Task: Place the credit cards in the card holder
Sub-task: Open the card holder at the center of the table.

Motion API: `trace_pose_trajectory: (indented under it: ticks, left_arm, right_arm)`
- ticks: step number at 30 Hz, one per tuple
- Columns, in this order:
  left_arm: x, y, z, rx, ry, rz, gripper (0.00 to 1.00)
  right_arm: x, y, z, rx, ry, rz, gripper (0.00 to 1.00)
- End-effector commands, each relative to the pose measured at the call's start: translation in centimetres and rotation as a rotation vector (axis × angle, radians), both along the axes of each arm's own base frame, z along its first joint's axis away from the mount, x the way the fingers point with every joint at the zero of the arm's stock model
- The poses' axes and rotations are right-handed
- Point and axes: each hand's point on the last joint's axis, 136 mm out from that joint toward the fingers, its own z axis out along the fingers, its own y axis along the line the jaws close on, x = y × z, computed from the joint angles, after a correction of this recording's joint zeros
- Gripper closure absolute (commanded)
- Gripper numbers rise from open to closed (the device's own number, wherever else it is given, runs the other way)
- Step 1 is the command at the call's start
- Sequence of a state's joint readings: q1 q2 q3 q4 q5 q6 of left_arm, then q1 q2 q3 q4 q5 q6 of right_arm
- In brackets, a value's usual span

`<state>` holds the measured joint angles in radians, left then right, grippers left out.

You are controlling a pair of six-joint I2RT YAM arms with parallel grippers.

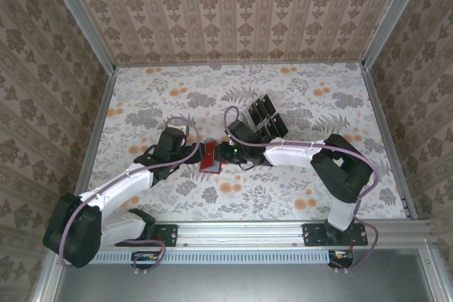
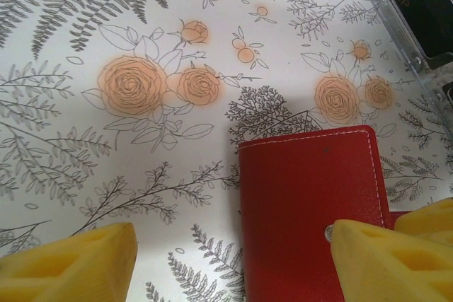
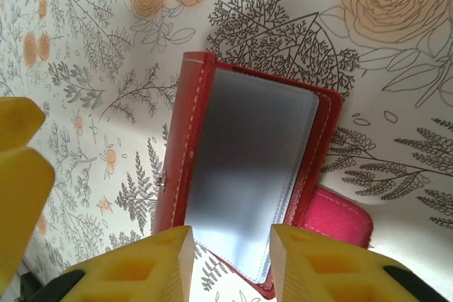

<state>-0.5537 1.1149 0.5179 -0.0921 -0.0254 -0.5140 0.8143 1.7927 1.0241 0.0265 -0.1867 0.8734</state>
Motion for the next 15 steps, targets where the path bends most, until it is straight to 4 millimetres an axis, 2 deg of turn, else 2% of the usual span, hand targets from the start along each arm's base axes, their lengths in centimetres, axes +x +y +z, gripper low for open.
trace_pose_trajectory:
  ticks: [1,9,12,15]
  left_arm:
    - [-0.3,1.5,0.1,0.021,-0.016,0.036,0.26]
    - [-0.6,3.3,1.2,-0.026,-0.043,0.095,0.26]
    - [-0.7,3.5,1.7,-0.043,-0.052,0.101,0.26]
    - [-0.4,4.6,2.2,-0.057,-0.06,0.136,0.26]
  right_arm:
    - [0.1,1.2,1.1,0.069,-0.003,0.015,0.63]
    - [0.3,3.5,2.7,0.118,-0.005,0.06,0.57]
    - [0.3,4.9,3.0,0.132,-0.001,0.083,0.57]
    - [0.4,6.2,3.2,0.143,0.003,0.101,0.57]
